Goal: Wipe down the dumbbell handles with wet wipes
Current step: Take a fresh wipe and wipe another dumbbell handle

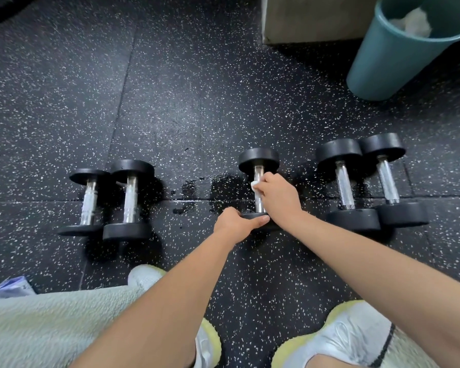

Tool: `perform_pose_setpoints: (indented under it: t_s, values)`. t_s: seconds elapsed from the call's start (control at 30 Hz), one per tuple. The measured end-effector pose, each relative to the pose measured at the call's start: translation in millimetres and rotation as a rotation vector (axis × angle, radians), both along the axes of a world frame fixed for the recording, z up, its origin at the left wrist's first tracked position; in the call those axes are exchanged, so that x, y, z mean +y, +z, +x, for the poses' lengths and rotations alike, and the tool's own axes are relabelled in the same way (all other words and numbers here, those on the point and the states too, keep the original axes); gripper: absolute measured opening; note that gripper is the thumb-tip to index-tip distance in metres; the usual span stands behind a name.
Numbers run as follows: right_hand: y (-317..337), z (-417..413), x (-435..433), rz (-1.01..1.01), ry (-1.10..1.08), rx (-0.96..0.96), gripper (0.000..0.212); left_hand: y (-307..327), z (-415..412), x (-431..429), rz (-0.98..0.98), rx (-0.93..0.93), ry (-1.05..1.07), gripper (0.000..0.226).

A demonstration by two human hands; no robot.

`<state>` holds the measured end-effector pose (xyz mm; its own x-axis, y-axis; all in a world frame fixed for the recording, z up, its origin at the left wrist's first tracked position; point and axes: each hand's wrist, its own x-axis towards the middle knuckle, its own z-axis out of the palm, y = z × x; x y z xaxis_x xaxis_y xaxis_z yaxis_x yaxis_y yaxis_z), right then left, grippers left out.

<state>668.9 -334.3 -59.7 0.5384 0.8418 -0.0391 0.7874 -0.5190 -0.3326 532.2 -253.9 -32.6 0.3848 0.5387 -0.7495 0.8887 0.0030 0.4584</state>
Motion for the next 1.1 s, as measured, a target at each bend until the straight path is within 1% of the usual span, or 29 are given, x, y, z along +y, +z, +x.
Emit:
perform_pose_setpoints:
  t_s: [0.07, 0.17, 0.27, 0.33, 0.4, 0.47, 0.5, 0.6, 0.7, 0.77, 0.87, 0.97, 1.03, 1.1]
  values:
    - [3.4, 9.4, 4.1, -0.037, 0.045, -0.015, 0.023, -0.1, 0.3, 0.8, -0.008, -0.003, 0.004, 0.076]
    - [12.1, 26.3, 24.7, -0.043, -0.003, 0.000, 0.028, 1.4, -0.5, 1.3, -0.026, -0.008, 0.034, 0.076]
    - [11.3, 26.5, 32.7, -0.050, -0.005, 0.022, 0.025, 0.2, -3.9, 2.2, -0.033, -0.013, 0.065, 0.077]
    - [13.2, 17.7, 23.3, -0.076, 0.062, 0.032, 0.021, -1.2, -6.4, 2.4, -0.038, -0.014, 0.080, 0.079]
    - [17.9, 10.6, 8.2, -0.084, 0.188, 0.036, 0.020, -0.5, -6.2, 2.4, -0.042, -0.012, 0.083, 0.079]
    - [20.7, 8.9, -1.6, -0.113, 0.317, 0.041, 0.021, -0.5, -5.5, 2.2, -0.046, -0.011, 0.075, 0.079]
    - [22.2, 11.4, -0.8, -0.125, 0.337, 0.034, 0.022, -0.5, -5.1, 1.8, -0.046, -0.013, 0.072, 0.080]
    - [25.7, 21.0, 15.4, -0.092, 0.235, 0.035, 0.021, -0.3, -5.4, 0.3, -0.035, -0.023, 0.080, 0.078]
    - [27.7, 23.3, 27.0, -0.092, 0.147, 0.079, 0.020, -1.5, -7.3, 0.7, -0.041, -0.039, 0.104, 0.075]
    - [33.4, 20.7, 22.3, -0.138, 0.188, 0.094, 0.020, -1.9, -8.2, 2.2, -0.055, -0.046, 0.111, 0.074]
    - [38.5, 14.9, 7.1, -0.232, 0.348, 0.157, 0.019, -0.6, -7.1, 4.5, -0.090, -0.047, 0.130, 0.073]
    - [36.2, 14.3, 6.0, -0.258, 0.425, 0.200, 0.018, -1.4, -6.9, 6.6, -0.100, -0.045, 0.148, 0.076]
    - [34.8, 19.4, 16.6, -0.199, 0.366, 0.175, 0.017, -2.8, -6.9, 7.6, -0.108, -0.038, 0.152, 0.076]
    - [34.0, 25.1, 26.3, -0.140, 0.228, 0.162, 0.018, -4.9, -7.9, 9.0, -0.112, -0.041, 0.159, 0.075]
